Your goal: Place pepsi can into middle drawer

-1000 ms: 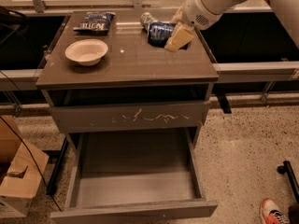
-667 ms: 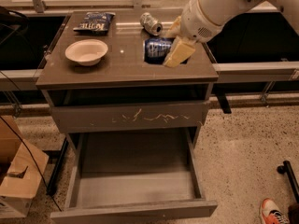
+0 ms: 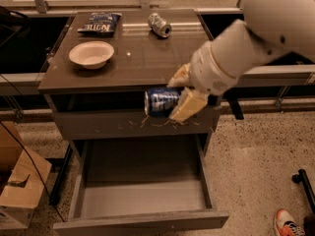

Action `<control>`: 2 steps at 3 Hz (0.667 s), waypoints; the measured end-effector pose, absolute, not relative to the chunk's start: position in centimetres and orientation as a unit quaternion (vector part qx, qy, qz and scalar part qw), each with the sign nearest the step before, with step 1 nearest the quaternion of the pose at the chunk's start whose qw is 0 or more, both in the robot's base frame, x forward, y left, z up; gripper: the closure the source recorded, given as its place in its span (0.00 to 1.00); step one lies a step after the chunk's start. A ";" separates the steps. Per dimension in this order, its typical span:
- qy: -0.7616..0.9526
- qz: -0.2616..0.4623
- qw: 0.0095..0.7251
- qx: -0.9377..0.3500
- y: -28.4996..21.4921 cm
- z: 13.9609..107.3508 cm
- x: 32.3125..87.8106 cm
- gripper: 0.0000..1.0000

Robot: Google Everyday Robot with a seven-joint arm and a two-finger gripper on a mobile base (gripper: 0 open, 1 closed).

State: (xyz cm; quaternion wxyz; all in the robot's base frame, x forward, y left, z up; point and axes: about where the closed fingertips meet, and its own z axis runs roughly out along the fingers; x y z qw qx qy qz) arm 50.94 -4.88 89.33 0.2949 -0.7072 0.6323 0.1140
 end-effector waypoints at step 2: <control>0.678 0.119 0.306 -0.657 -5.5 81.9 49.0 1.00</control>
Offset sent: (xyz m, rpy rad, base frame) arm -0.0154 -0.0070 -0.0468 0.0420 0.0300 -0.0972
